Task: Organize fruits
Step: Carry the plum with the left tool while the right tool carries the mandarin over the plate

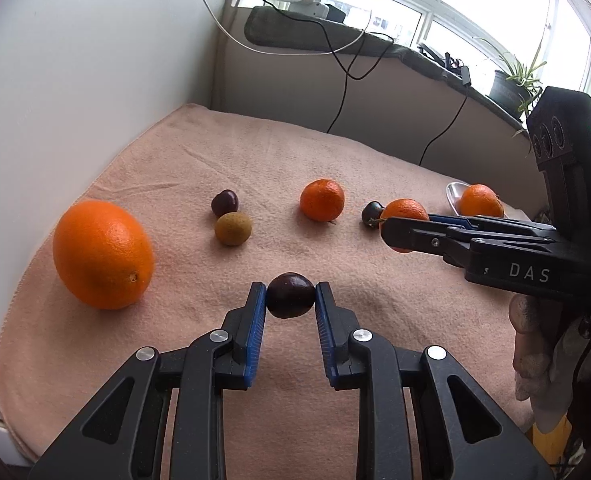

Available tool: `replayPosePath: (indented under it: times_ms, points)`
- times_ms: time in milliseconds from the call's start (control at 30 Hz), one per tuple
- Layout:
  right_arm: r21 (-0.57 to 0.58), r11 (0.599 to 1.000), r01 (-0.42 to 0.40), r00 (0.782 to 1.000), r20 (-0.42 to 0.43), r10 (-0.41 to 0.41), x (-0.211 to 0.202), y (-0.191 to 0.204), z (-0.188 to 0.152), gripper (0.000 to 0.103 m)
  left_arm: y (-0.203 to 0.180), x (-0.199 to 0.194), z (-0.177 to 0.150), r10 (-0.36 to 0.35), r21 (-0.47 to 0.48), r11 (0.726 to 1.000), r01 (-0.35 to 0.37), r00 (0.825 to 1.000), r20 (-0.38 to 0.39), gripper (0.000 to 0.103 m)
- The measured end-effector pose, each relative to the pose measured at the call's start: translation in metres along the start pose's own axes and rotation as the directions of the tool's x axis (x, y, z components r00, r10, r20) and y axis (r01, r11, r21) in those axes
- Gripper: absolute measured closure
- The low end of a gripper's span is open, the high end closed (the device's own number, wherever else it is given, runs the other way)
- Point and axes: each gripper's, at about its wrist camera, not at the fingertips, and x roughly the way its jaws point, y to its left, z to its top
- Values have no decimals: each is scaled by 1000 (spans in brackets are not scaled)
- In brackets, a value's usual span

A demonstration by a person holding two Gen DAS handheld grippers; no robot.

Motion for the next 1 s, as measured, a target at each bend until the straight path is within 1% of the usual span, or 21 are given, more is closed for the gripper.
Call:
replayPosePath:
  times_ms: [233,467,767,1000]
  points:
    - [42,998,47,998,40,-48,-41,-28,-17,65,-25,1,8,-38,37,999,38,999,12,80]
    - [104,989,106,991,76,-114,-76,-56,-37,65,-54,5,11,-85,82,993,83,996,16,80]
    - [215,961,176,973,107,-203,-120,-100,-62,65,-91,18,17,-148,126,981,146,989,3,80]
    - [280,932,231,958,99,-267,-143,-134,-76,65,-117,34,24,-185,156,970,185,983,-16,80]
